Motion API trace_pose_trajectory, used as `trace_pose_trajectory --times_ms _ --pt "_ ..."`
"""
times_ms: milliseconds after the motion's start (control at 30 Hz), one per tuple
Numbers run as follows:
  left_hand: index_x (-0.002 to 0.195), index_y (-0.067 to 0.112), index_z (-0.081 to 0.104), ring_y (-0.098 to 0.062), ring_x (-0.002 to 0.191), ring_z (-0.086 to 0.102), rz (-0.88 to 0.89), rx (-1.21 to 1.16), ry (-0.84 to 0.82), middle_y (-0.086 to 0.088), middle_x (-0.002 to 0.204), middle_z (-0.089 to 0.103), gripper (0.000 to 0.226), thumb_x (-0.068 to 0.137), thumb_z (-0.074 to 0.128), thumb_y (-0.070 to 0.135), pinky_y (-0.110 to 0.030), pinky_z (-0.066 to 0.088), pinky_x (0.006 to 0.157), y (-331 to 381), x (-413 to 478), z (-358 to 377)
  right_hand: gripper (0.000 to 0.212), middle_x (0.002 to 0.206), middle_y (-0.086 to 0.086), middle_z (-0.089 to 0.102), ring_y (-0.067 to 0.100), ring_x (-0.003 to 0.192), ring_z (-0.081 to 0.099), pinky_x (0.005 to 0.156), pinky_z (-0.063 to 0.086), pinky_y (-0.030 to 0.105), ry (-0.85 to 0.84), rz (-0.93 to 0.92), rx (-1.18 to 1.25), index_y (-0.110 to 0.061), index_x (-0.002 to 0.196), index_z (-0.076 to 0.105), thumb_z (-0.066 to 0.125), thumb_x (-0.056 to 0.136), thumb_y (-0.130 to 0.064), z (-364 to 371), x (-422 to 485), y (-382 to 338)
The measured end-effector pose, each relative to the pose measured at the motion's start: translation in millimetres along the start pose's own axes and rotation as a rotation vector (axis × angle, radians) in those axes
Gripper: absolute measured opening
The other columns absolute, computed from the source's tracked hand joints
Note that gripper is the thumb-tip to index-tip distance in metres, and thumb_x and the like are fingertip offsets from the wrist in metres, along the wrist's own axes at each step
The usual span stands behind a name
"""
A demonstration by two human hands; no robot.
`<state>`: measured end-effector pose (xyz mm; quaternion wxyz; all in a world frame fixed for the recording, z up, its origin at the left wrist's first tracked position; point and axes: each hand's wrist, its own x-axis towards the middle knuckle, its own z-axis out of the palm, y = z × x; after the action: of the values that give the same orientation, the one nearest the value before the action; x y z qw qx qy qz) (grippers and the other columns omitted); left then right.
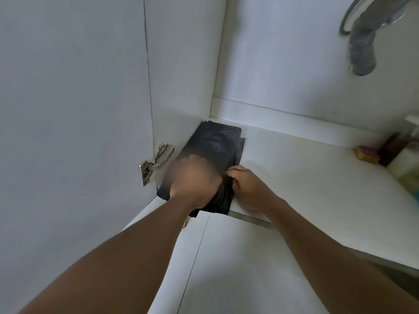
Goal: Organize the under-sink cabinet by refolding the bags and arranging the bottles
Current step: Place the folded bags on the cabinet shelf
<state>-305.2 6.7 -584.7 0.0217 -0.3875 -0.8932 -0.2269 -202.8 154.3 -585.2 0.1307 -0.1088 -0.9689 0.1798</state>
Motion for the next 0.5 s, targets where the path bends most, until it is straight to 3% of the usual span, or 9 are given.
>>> trace_pose_trajectory --times_ms 67,133,267,400,500 --pt "0.113 0.022 0.052 -0.029 0.119 0.038 0.011 -0.098 0.076 -0.004 0.119 0.045 0.038 0.09 0.039 0.049 -0.052 0.026 0.113 -1.4 -8.2 -10.0 0.055 0.125 0.006 0.061 0.027 0.113 0.055 0.102 0.044 0.041 -0.011 0.075 -0.036 -0.016 0.121 0.066 0.025 0.085 -0.025 4.2 -3.4 -3.6" --pt "0.114 0.022 0.056 -0.025 0.118 0.039 0.047 -0.008 0.15 -0.002 0.12 0.049 0.032 0.093 0.046 0.044 -0.045 0.033 0.107 -4.0 -19.7 -23.9 0.056 0.134 0.004 0.058 0.027 0.12 0.053 0.105 0.043 0.043 -0.05 0.124 -0.099 -0.022 0.13 0.061 0.027 0.086 -0.024 6.8 1.5 -4.0" --pt "0.116 0.023 0.057 -0.021 0.115 0.047 0.121 0.239 0.044 -0.002 0.121 0.055 0.042 0.094 0.035 0.051 -0.044 0.035 0.103 -10.5 -55.5 -37.6 0.053 0.152 0.0 0.044 0.029 0.137 0.041 0.114 0.035 0.047 -0.188 0.231 -0.12 -0.028 0.144 0.051 0.029 0.096 -0.031 0.3 15.9 -16.3" --pt "0.131 0.021 0.056 -0.023 0.124 0.048 0.103 0.206 -0.091 -0.005 0.134 0.055 0.052 0.096 0.032 0.051 -0.044 0.034 0.109 -17.9 -72.8 -38.2 0.035 0.128 -0.001 0.054 0.025 0.116 0.054 0.1 0.047 0.046 -0.014 0.24 -0.088 -0.027 0.124 0.065 0.041 0.1 -0.029 -2.4 -5.6 -47.6" --pt "0.149 0.021 0.041 -0.023 0.146 0.029 0.146 0.169 -0.184 -0.006 0.156 0.038 0.057 0.1 0.03 0.046 -0.047 0.015 0.123 -20.2 -78.6 -39.3 0.033 0.119 0.002 0.058 0.024 0.107 0.055 0.092 0.05 0.043 -0.037 0.22 -0.165 -0.023 0.119 0.066 0.041 0.098 -0.029 0.3 -27.8 -64.4"
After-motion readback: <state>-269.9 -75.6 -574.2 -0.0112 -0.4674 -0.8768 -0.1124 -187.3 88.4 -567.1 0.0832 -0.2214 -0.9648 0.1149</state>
